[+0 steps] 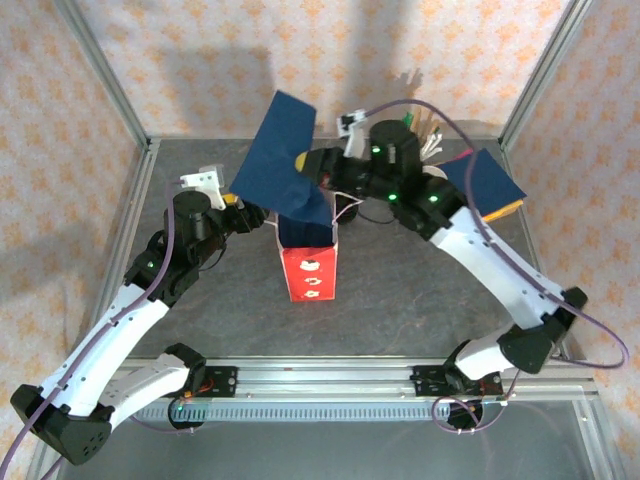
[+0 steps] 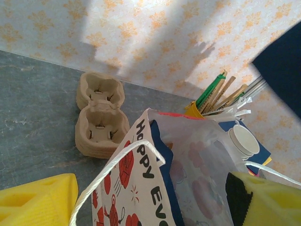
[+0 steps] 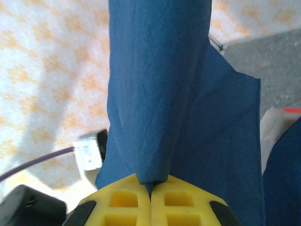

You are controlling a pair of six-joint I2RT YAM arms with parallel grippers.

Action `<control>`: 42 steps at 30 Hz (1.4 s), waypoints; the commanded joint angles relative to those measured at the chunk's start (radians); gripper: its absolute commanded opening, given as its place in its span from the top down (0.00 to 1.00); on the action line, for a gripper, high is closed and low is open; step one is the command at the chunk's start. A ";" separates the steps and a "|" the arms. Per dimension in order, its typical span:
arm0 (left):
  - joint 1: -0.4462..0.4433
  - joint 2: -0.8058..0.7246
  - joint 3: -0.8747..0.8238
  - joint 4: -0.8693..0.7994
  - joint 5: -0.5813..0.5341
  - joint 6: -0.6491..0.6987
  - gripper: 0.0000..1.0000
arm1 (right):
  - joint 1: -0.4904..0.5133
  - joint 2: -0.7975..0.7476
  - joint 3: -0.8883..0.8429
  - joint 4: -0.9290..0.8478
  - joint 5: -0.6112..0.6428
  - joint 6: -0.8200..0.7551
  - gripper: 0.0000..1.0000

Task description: Pack the takeout coffee

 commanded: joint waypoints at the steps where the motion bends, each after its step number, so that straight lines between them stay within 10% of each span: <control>1: 0.010 0.000 -0.009 -0.001 -0.010 -0.005 0.17 | 0.067 0.069 0.074 -0.077 0.145 -0.034 1.00; 42: 0.011 -0.008 -0.030 0.004 -0.034 -0.007 0.18 | 0.110 0.404 0.288 -0.705 0.539 -0.144 1.00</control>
